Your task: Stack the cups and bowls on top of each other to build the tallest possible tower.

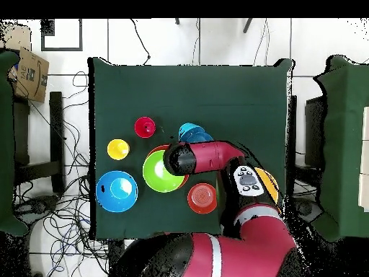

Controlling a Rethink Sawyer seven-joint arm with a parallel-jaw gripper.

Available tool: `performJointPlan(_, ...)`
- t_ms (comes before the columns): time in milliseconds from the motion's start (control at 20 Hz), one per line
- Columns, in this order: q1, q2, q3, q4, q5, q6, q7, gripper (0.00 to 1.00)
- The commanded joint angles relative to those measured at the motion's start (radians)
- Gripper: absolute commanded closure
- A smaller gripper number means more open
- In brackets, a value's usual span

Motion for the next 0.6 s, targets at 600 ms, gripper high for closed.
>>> performJointPlan(600,-0.019,-0.119,0.036,0.02,0.119,0.178,0.035,1.0)
